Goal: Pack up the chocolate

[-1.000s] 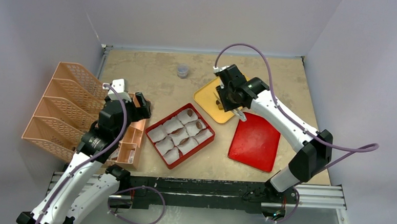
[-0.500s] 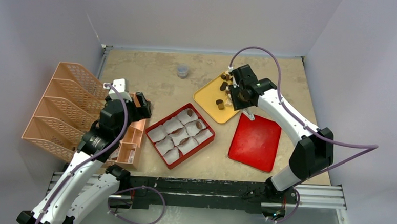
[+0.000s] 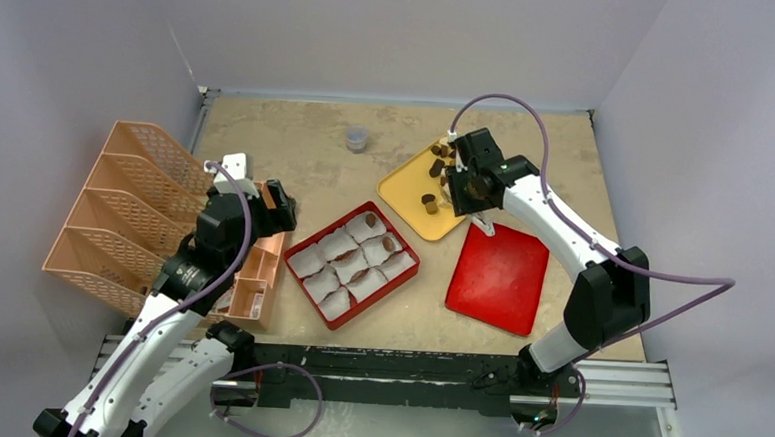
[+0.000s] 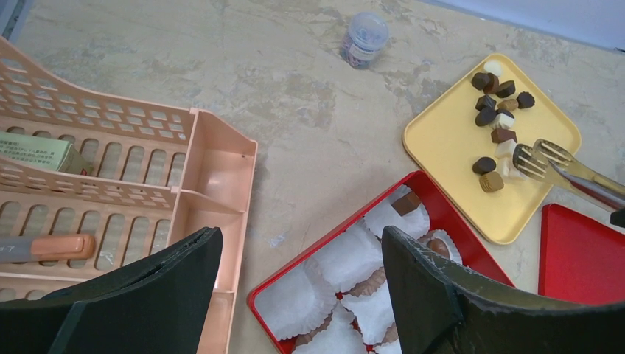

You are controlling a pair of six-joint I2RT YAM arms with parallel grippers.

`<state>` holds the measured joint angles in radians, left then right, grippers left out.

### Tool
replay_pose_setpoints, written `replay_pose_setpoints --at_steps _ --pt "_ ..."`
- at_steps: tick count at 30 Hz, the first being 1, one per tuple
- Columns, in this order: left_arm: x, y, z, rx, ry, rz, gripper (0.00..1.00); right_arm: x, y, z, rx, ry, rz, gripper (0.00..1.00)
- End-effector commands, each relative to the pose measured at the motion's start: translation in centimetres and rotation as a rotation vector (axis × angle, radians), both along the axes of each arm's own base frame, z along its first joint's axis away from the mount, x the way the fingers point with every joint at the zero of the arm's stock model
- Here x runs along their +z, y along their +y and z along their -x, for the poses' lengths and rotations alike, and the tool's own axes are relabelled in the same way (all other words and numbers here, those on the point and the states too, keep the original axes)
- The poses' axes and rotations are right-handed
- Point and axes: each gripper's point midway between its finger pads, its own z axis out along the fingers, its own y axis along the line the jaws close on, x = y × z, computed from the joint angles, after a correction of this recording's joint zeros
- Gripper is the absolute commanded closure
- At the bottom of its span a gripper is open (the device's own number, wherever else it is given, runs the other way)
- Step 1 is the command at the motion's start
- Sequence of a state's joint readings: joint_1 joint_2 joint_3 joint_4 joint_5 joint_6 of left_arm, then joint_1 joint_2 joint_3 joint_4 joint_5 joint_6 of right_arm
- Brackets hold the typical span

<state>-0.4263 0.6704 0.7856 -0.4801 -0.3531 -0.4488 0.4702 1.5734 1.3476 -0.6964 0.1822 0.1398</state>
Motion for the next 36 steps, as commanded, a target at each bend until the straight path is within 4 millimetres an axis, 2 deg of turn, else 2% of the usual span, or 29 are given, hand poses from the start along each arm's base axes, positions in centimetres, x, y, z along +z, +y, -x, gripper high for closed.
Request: replay_pose_setpoints --at_steps 1,12,15,19,24,36 --pt "1.9 0.2 -0.1 0.003 -0.065 0.016 0.21 -0.1 -0.3 -0.7 -0.039 -0.021 -0.008 0.55" --pt "1.6 0.0 -0.4 0.003 -0.051 0.008 0.22 -1.3 0.8 -1.0 -0.029 0.011 -0.060 0.55" --pt "1.5 0.1 -0.5 0.004 -0.049 0.006 0.22 -1.4 0.2 -0.9 -0.046 0.011 -0.035 0.54" --pt "1.4 0.2 -0.4 0.008 -0.047 0.004 0.22 -0.8 -0.9 -0.6 -0.080 0.002 0.000 0.61" --pt "1.6 0.2 -0.4 0.008 -0.051 0.005 0.22 -0.4 -1.4 0.2 -0.085 0.009 0.004 0.61" --pt "1.5 0.1 -0.5 0.005 -0.049 0.004 0.22 -1.5 -0.2 1.5 -0.047 0.066 -0.055 0.59"
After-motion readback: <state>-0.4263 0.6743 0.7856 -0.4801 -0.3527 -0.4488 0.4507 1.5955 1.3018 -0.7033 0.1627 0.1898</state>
